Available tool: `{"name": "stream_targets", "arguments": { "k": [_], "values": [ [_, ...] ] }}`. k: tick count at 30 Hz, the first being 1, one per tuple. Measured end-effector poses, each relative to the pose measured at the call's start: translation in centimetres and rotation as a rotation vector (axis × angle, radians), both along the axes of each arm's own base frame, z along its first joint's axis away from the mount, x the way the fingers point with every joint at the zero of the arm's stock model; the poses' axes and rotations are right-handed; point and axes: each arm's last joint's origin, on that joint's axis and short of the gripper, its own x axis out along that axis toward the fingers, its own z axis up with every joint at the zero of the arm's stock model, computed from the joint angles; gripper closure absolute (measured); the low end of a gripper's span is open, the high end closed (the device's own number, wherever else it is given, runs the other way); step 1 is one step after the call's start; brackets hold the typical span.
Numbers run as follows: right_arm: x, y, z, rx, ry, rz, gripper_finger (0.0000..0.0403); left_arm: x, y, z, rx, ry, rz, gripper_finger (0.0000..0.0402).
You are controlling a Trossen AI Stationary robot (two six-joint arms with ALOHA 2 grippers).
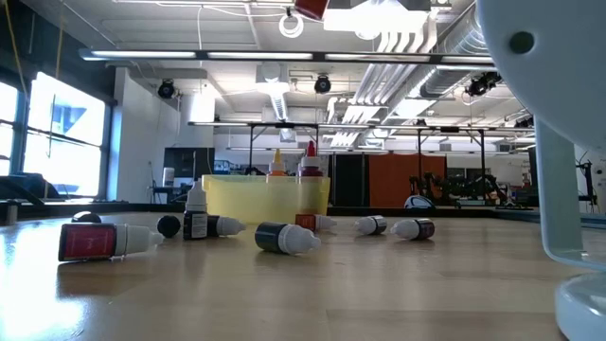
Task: Pick & Place food coloring
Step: Put the large orange food coloring bottle into the yellow container
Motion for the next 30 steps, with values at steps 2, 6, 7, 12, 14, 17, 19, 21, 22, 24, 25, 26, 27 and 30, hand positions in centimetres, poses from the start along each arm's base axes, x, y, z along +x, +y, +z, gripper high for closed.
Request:
{"name": "stream_targets", "arguments": {
  "k": [2,6,7,12,14,17,19,21,22,24,25,26,27,30],
  "values": [
    [0.00,0.00,-0.01,-0.001,0.001,0.000,0.0284,0.14,-0.01,-0.23,0.004,0.010,0.001,0.0168],
    [0.01,0.07,0.05,-0.001,-0.005,0.024,0.0284,0.13,-0.04,-0.21,0.002,0.008,0.001,0.0168],
    [0.01,0.11,0.06,-0.001,-0.006,0.039,0.0284,0.13,-0.03,-0.21,0.002,0.008,0.003,0.0168],
    [0.01,0.13,0.08,0.001,-0.009,0.049,0.0284,0.13,-0.02,-0.20,0.003,0.007,0.006,0.0174],
    [0.01,0.11,0.08,-0.002,-0.008,0.046,0.0284,0.13,-0.02,-0.20,0.003,0.007,0.007,0.0186],
    [0.01,0.12,0.08,-0.002,-0.008,0.047,0.0284,0.13,-0.01,-0.20,0.004,0.007,0.010,0.0212],
    [0.01,0.12,0.08,-0.004,-0.008,0.045,0.0284,0.13,-0.01,-0.20,0.003,0.007,0.010,0.0229],
    [0.01,0.12,0.08,-0.005,-0.008,0.043,0.0284,0.13,-0.01,-0.20,0.003,0.006,0.012,0.0242],
    [0.01,0.11,0.08,-0.005,-0.008,0.043,0.0284,0.13,0.00,-0.20,0.003,0.006,0.014,0.0247],
    [0.01,0.11,0.08,-0.005,-0.008,0.043,0.0283,0.13,0.00,-0.20,0.003,0.006,0.015,0.0251],
    [0.01,0.11,0.08,-0.005,-0.008,0.043,0.0281,0.13,0.00,-0.20,0.003,0.006,0.015,0.0251],
    [0.01,0.11,0.08,-0.002,-0.008,0.042,0.0278,0.13,0.00,-0.20,0.003,0.006,0.014,0.0251],
    [0.01,0.10,0.08,-0.001,-0.008,0.039,0.0274,0.13,0.00,-0.20,0.004,0.006,0.014,0.0250],
    [-0.01,0.19,0.02,-0.002,-0.002,0.044,0.0255,0.12,0.00,-0.21,0.005,0.007,0.012,0.0248]
  ]
}}
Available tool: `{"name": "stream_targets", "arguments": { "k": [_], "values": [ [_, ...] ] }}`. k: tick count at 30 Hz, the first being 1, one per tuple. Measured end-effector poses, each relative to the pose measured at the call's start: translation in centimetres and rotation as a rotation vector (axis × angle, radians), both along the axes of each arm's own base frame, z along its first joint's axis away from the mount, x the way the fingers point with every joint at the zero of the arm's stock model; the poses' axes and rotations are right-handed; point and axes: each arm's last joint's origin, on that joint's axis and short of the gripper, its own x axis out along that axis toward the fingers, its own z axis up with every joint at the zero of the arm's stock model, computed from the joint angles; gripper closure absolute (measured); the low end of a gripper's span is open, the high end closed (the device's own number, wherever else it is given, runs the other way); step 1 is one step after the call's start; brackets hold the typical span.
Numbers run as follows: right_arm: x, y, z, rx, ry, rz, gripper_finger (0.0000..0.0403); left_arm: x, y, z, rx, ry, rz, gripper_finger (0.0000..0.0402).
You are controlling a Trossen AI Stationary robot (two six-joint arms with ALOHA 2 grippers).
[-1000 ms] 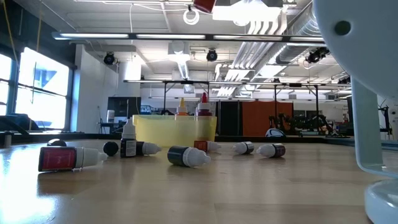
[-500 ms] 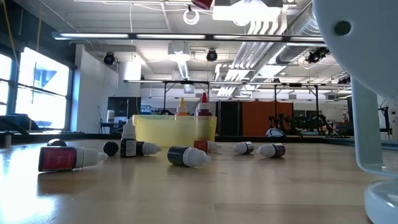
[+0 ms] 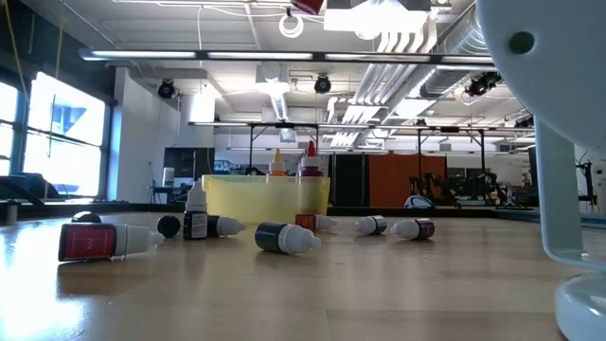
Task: Pick & Place food coloring
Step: Put the large orange food coloring bottle into the yellow container
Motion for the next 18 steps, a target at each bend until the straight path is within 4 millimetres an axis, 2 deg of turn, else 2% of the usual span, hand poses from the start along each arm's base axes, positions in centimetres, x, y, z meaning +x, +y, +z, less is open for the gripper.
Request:
{"name": "stream_targets", "arguments": {
  "k": [8,13,18],
  "values": [
    [0.0,0.1,-0.4,-0.006,0.048,0.018,0.0204,-0.6,-0.1,0.3,-0.050,-0.004,0.005,0.0248],
    [-0.4,0.6,-1.0,-0.013,0.104,-0.072,0.0195,-3.6,0.9,2.7,-0.046,-0.046,0.066,0.0248],
    [-1.4,1.5,-1.8,-0.053,0.201,-0.194,0.0194,-7.6,1.7,5.3,-0.087,-0.085,-0.022,0.0248]
  ]
}}
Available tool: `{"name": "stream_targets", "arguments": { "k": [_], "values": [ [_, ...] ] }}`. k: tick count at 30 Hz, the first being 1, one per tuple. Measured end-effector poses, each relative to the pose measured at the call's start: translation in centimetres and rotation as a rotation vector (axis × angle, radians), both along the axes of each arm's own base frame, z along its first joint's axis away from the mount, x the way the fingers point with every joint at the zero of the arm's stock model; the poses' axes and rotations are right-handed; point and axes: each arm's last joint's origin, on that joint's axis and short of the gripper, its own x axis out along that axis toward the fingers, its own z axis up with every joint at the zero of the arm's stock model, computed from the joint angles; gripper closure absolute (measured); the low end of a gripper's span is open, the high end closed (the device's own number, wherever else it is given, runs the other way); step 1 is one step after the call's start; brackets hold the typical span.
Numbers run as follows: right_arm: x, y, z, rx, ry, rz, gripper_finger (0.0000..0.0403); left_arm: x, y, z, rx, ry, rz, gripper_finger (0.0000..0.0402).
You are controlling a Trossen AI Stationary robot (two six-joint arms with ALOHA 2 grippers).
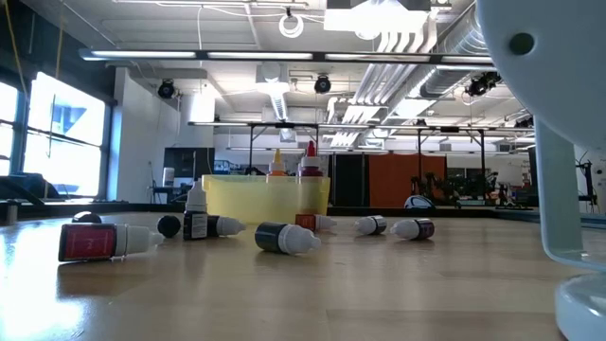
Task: Pick & Place food coloring
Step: Put the large orange food coloring bottle into the yellow container
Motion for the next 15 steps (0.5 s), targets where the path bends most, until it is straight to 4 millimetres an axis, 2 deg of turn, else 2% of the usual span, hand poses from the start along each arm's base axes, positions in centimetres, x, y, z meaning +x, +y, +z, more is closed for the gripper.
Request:
{"name": "stream_targets", "arguments": {
  "k": [5,8,11,15],
  "values": [
    [-0.8,1.2,-0.8,-0.006,0.061,-0.048,0.0194,-5.6,1.6,2.3,-0.102,-0.047,-0.030,0.0248],
    [-1.0,1.7,-0.9,0.007,0.066,-0.035,0.0194,-7.7,2.4,2.2,-0.120,-0.030,0.041,0.0248],
    [-1.2,2.1,-0.9,0.009,0.065,-0.021,0.0194,-8.5,2.8,0.4,-0.061,0.000,0.079,0.0247],
    [-1.2,2.2,-0.9,0.008,0.066,-0.015,0.0194,-7.0,2.5,-3.8,0.020,-0.060,0.100,0.0247]
  ]
}}
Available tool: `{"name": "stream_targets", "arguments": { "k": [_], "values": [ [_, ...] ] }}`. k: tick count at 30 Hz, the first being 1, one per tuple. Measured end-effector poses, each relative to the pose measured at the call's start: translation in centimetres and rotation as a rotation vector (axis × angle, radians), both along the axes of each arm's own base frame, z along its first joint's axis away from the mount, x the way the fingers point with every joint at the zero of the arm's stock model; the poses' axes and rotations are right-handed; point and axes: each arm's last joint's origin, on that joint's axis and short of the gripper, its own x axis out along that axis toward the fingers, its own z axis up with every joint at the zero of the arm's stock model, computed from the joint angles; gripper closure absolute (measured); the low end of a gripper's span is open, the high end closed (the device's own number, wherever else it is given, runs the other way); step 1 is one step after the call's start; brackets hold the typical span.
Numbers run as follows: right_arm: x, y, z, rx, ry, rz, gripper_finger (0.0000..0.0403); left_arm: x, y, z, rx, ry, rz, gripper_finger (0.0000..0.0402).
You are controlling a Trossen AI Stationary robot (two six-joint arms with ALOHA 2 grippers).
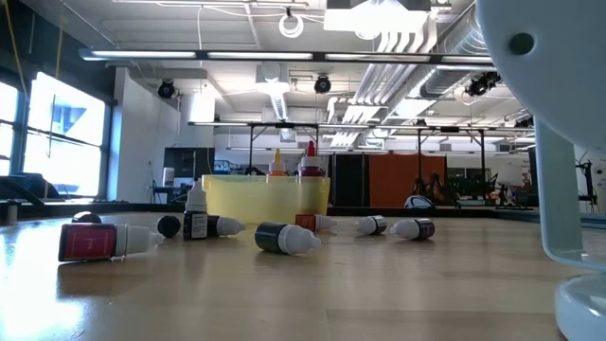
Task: Pick & Place food coloring
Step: Put the large orange food coloring bottle into the yellow container
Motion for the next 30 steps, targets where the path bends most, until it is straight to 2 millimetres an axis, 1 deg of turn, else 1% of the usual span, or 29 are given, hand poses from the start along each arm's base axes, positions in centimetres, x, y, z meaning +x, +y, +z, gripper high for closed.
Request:
{"name": "stream_targets", "arguments": {
  "k": [3,6,8,10,13,15,18,20,23,26,30],
  "values": [
    [0.0,0.0,0.0,0.004,0.001,-0.002,0.0194,1.6,-0.4,-3.6,0.073,-0.116,0.013,0.0247],
    [0.0,0.0,-0.1,0.020,0.001,-0.004,0.0194,2.1,-0.5,-7.9,0.087,-0.201,0.031,0.0247],
    [0.0,0.0,-0.1,0.029,0.004,-0.003,0.0194,1.9,-0.2,-10.2,0.070,-0.286,0.056,0.0247],
    [0.0,0.0,-0.2,0.029,0.012,0.004,0.0194,1.5,0.6,-12.2,0.046,-0.378,0.106,0.0247],
    [0.0,0.0,-0.2,0.030,0.014,0.010,0.0194,0.3,2.1,-14.8,-0.027,-0.510,0.169,0.0247],
    [0.0,-0.1,-0.2,0.030,0.013,0.007,0.0194,-0.5,3.2,-15.8,-0.087,-0.588,0.169,0.0247],
    [0.0,-0.1,-0.2,0.029,0.013,0.006,0.0194,-0.8,4.5,-17.6,-0.183,-0.582,0.145,0.0247],
    [0.0,-0.1,-0.2,0.029,0.012,0.007,0.0194,-0.6,5.2,-17.9,-0.235,-0.575,0.124,0.0247],
    [0.0,-0.1,-0.2,0.028,0.011,0.001,0.0194,0.1,6.1,-18.4,-0.265,-0.539,0.103,0.0247],
    [0.0,-0.1,-0.2,0.029,0.009,0.001,0.0194,1.4,6.7,-18.6,-0.263,-0.499,0.091,0.0247],
    [0.0,-0.1,-0.1,0.031,0.007,0.003,0.0194,3.3,7.1,-19.8,-0.267,-0.407,0.110,0.0247]
  ]
}}
